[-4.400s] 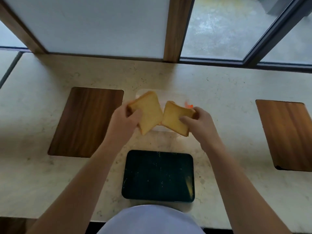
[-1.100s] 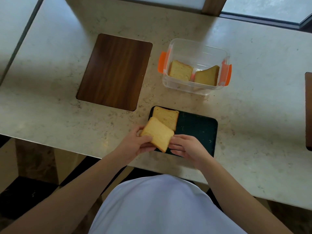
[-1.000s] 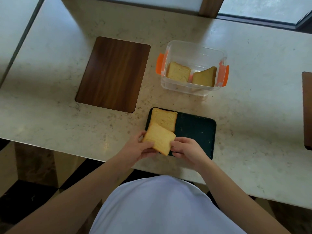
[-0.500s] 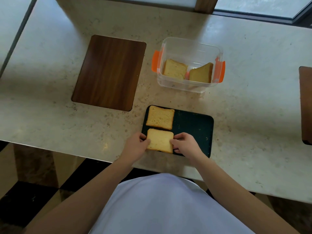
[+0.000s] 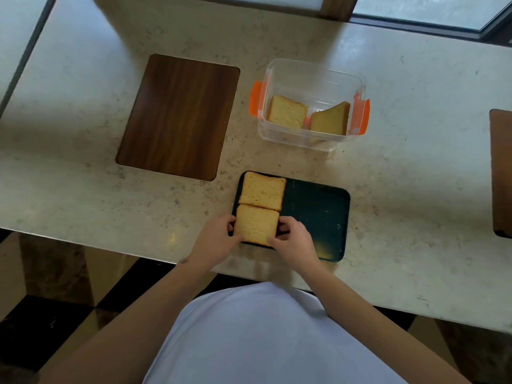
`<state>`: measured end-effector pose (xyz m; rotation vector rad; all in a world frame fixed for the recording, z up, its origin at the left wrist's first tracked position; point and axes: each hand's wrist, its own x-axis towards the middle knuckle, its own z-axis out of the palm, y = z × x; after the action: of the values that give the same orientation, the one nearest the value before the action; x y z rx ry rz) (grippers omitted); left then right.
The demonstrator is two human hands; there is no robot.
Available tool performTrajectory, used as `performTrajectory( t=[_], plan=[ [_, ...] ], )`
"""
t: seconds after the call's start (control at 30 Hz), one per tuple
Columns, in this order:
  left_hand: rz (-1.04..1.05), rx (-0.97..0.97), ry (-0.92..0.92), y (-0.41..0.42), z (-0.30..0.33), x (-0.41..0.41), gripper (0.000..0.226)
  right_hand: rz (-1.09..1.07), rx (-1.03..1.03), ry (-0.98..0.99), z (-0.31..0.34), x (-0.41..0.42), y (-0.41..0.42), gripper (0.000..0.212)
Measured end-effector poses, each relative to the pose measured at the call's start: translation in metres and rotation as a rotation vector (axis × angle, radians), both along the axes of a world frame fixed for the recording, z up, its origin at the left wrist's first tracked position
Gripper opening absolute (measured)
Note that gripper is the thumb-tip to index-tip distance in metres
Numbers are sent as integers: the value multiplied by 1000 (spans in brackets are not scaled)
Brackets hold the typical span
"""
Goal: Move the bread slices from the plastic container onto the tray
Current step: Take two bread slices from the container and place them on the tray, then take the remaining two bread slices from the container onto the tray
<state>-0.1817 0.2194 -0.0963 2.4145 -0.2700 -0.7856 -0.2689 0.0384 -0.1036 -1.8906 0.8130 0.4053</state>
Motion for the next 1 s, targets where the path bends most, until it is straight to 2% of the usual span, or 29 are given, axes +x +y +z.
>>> performTrajectory(
  t=[0.2, 0.37, 0.47, 0.6, 0.77, 0.9, 1.0],
  plan=[
    [-118, 125, -215, -4, 4, -7, 41, -82, -26, 15, -4, -8, 4, 52],
    [-387, 158, -498, -9, 5, -10, 55, -23, -64, -5, -4, -2, 10, 45],
    [-498, 128, -502, -14, 3, -11, 55, -54, -91, -29, -2, 0, 11, 48],
    [-548, 124, -457, -25, 2, -8, 60, -126, -69, -49, 3, 13, 5, 58],
    [-616, 173, -415, -34, -3, -7, 63, -68, -50, -10, 6, 29, -1, 57],
    [-613, 209, -381, -35, -1, -8, 65, -54, -42, 3, 5, 32, -2, 52],
    [-563, 128, -339, -37, 9, -7, 64, -94, -30, -15, 8, 31, -5, 52]
  ],
)
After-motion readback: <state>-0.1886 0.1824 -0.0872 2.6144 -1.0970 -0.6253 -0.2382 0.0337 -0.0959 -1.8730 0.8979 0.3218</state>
